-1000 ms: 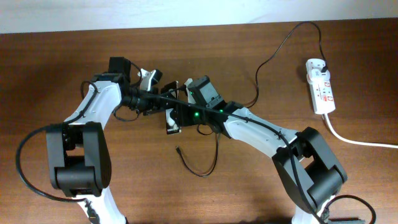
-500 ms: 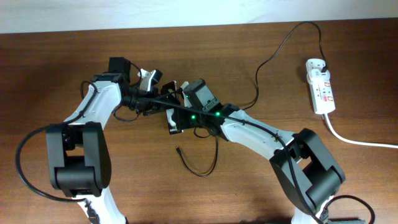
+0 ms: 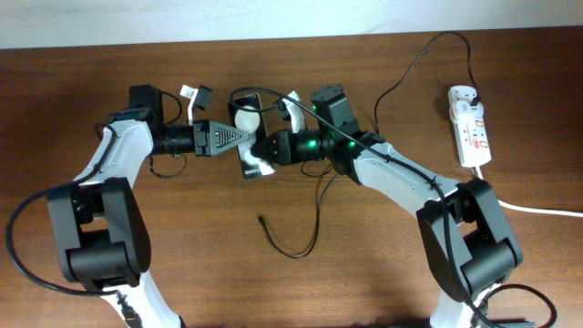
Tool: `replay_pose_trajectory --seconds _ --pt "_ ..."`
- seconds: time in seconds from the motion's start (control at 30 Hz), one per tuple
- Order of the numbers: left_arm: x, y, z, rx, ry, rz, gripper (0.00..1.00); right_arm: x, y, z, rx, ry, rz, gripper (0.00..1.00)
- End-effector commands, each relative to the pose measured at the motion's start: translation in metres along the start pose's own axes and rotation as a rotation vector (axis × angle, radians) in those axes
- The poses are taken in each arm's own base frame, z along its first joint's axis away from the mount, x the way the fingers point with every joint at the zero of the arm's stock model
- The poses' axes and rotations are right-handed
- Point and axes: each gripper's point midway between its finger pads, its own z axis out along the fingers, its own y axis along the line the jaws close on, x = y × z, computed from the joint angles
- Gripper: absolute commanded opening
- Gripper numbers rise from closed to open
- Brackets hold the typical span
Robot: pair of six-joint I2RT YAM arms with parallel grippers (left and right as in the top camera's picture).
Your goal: Plug charger to phone and switch on socket
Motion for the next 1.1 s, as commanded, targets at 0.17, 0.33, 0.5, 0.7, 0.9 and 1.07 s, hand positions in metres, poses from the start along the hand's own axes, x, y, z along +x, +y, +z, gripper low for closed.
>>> replay_pose_trajectory --seconds 0.17,0.33,0.5,0.7,0.9,1.07 --pt "-0.039 -0.101 -0.007 0.184 -0.084 0.332 0.61 -0.010 0.039 0.002 -0.122 -0.016 -0.094 0.04" --pt "-0.044 -0.153 -0.018 0.178 -0.099 0.482 0.53 -0.019 0.050 0.000 -0.155 -0.051 -0.159 0.04" --pt "-0.044 -0.177 -0.023 0.175 -0.104 0.541 0.20 -0.022 0.052 0.000 -0.162 -0.063 -0.176 0.04" --pt "-0.044 -0.176 -0.023 0.179 -0.097 0.465 0.00 -0.022 0.052 0.000 -0.158 -0.072 -0.292 0.19" --pt "-0.046 -0.176 -0.023 0.187 -0.075 0.241 0.00 -0.020 0.049 0.000 -0.146 -0.077 -0.470 0.24" --pt "-0.048 -0.177 -0.023 0.191 -0.063 0.113 0.00 -0.020 0.048 0.000 -0.141 -0.079 -0.479 0.56"
